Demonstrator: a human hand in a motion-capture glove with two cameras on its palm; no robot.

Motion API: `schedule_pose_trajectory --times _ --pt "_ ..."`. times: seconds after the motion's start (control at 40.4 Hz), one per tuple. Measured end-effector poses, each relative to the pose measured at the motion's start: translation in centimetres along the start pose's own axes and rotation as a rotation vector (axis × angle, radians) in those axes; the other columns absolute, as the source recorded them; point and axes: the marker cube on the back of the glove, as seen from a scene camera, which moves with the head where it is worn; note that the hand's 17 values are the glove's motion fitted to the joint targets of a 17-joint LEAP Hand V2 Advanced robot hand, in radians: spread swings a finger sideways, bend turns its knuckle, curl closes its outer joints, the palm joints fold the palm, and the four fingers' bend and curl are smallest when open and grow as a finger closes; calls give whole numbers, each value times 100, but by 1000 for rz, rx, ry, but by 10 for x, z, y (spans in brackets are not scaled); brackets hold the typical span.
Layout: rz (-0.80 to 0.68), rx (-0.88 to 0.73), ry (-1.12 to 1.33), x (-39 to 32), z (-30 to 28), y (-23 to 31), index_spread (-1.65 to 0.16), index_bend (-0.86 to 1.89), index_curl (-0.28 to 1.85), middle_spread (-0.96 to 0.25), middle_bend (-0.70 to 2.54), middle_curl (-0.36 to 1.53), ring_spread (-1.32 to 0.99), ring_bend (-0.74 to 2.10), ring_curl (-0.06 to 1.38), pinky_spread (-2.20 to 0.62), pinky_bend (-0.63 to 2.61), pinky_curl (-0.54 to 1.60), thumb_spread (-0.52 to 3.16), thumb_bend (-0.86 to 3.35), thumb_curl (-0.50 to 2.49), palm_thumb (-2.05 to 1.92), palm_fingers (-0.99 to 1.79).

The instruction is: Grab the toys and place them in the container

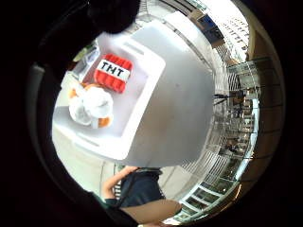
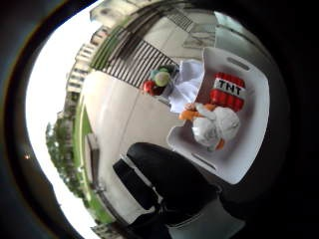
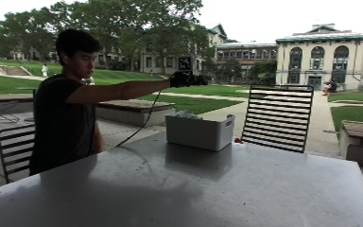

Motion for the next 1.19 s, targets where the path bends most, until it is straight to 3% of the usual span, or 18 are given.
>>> schedule_pose_trajectory --times 0.198,0.371,0.545,0.693,0.817,0.941,1.188 --pt "-60 47 -28 37 -10 26 -30 16 33 -4 24 51 -8 35 34 -2 81 28 101 -11 32 -16 -12" --pt "63 26 -90 81 -20 46 -28 16 34 -3 24 50 -10 33 34 -4 70 25 105 -10 26 -14 -7" --pt "181 15 76 101 -26 88 -26 18 35 -2 22 49 -13 30 33 -4 64 24 108 -9 22 -13 -4" --pt "222 46 72 161 -27 130 -26 17 36 -2 21 48 -14 28 33 -5 61 24 110 -9 19 -13 -4" --pt "102 80 -27 191 -23 171 -25 19 37 -2 20 47 -15 27 33 -6 59 24 112 -8 18 -11 -2" --pt "335 86 60 234 -6 198 -23 26 40 -1 18 46 -17 24 33 -8 54 24 115 -7 17 -10 -1" --pt "421 95 83 284 26 246 -21 25 43 -2 19 44 -21 20 33 -10 51 25 119 -6 15 -9 -2"
